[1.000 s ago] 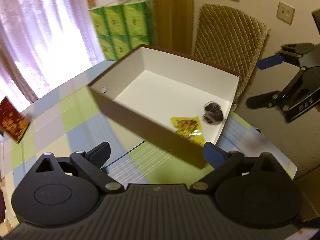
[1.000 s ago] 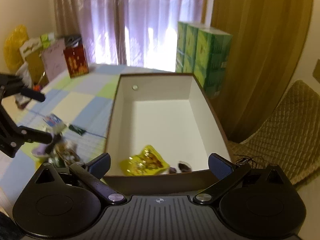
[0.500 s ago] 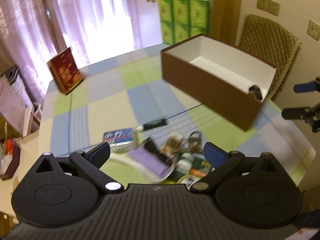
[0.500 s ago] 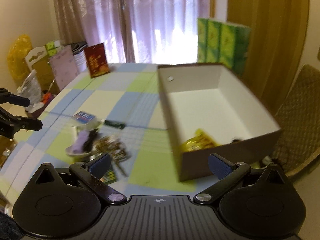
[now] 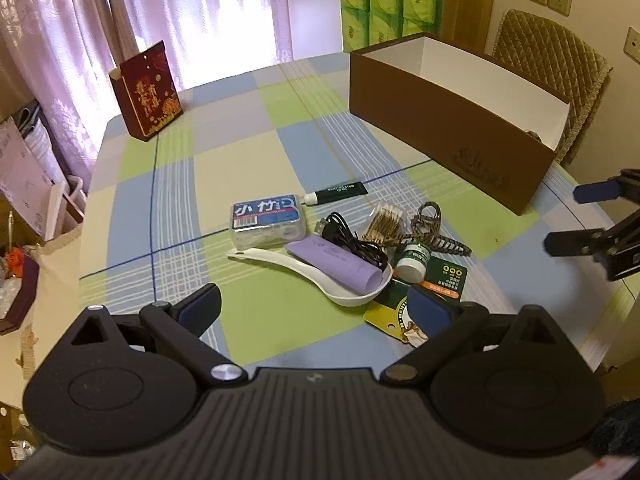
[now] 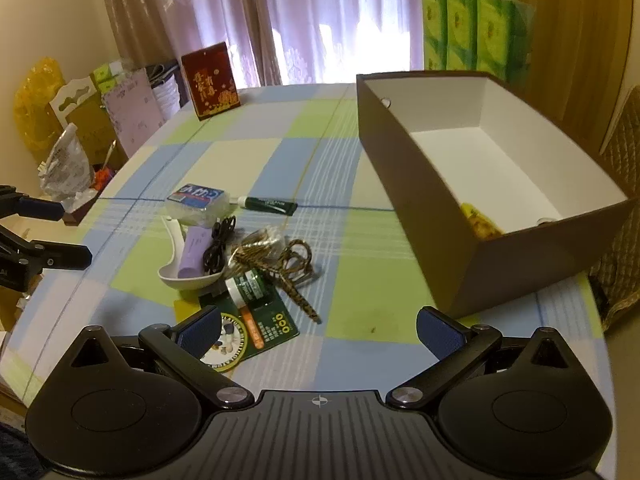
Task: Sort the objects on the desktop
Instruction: 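Withdraw both tools from the box back toward the item pile, then grasp the purple tube with the left tool while the right tool grasps the gold hair clip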
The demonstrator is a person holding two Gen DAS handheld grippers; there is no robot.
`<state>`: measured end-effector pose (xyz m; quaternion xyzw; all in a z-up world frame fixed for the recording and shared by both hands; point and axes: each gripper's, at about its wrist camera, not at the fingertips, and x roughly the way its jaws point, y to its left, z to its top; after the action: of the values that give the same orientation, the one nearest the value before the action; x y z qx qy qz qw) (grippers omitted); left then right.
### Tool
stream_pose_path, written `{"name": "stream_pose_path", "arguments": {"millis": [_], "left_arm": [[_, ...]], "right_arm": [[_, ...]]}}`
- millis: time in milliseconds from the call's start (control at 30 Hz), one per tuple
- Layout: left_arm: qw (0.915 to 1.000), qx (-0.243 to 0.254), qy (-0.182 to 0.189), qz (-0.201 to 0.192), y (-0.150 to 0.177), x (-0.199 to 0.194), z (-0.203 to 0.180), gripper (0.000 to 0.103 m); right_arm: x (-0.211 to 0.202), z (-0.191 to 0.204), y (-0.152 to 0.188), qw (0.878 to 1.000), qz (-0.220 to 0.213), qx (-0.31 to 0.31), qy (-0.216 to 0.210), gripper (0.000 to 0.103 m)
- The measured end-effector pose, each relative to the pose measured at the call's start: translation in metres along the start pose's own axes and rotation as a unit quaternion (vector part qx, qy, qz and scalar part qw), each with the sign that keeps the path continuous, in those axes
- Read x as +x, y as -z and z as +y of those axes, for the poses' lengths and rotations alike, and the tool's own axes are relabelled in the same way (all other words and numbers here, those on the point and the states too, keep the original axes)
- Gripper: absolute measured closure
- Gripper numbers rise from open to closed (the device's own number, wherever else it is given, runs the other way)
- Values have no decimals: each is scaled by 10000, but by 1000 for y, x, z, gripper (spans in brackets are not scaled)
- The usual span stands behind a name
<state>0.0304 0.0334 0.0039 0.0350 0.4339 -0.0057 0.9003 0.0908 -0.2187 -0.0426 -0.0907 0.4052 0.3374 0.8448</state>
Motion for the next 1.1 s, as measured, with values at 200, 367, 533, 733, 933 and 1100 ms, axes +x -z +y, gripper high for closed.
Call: {"name": "stream_pose_path", "arguments": {"millis": [200, 367, 533, 733, 933, 1100], "left_arm": [[9999, -61, 115, 102, 5, 13, 7, 8], [9996, -167, 130, 197, 4, 23, 11, 10], [9989, -303, 252, 250, -4, 33, 11, 15], [9979, -384, 414, 310, -16, 48, 2, 17], [9967, -422, 517, 472, -25, 69, -8, 30], [9961, -427, 510, 580, -30, 84, -14, 34]], "right_arm": [[18, 7, 2, 9997, 82, -206, 43, 2], [31, 9, 1, 9990, 104, -429, 45, 7], [42, 4, -3, 9982, 195, -559, -16, 24], [53, -5, -8, 9977, 295, -599, -147, 37], [70, -9, -11, 9964, 424, -678, -296, 51], [90, -3, -13, 9930, 483, -993, -426, 57]]}}
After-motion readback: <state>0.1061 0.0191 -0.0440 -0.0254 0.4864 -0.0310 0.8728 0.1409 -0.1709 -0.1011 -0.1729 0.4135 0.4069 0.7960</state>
